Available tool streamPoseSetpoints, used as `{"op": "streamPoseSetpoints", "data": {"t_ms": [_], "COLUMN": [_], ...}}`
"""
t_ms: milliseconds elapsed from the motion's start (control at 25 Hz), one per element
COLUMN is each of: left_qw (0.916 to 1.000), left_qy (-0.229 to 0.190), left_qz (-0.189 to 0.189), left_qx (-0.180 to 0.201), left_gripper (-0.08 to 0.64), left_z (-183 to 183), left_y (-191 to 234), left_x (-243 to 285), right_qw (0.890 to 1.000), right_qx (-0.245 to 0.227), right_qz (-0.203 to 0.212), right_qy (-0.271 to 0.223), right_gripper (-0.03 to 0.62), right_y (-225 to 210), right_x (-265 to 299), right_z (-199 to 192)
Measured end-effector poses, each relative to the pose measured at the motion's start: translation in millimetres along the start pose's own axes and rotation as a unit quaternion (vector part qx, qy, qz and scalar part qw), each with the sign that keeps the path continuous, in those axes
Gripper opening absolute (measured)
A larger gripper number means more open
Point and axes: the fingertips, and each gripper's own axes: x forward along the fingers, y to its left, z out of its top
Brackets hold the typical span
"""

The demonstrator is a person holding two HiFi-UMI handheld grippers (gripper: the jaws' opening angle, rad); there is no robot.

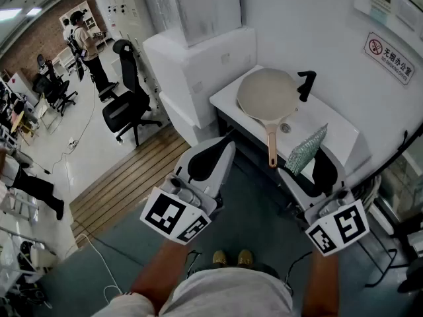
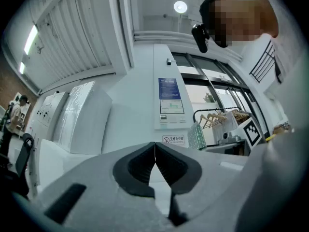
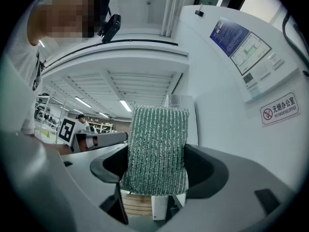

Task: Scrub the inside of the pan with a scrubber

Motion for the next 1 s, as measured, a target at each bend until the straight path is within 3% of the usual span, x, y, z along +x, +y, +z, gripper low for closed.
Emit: {"op": "streamPoseSetpoints", "data": {"t_ms": [640, 1000], "left_qw": [0.9999, 0.9998], "left_qy": [-0.003, -0.006], "left_qz": [0.002, 0.012], "left_qx": [-0.011, -0.014], "left_gripper": [0.017, 0.017], "left_z": [-2.5, -4.6], "left_y": [11.1, 44.8], "left_x": [-6.5, -26.8], "right_qw": [1.0, 1.0], "right_qx": [0.019, 0.015], "right_qz": [-0.014, -0.023], "right_qy": [-0.005, 0.0], "right_gripper": [0.353, 0.353], "right_y": [-1.6, 8.0], "right_x": [4.0, 27.0], "right_z": [1.8, -3.5]}}
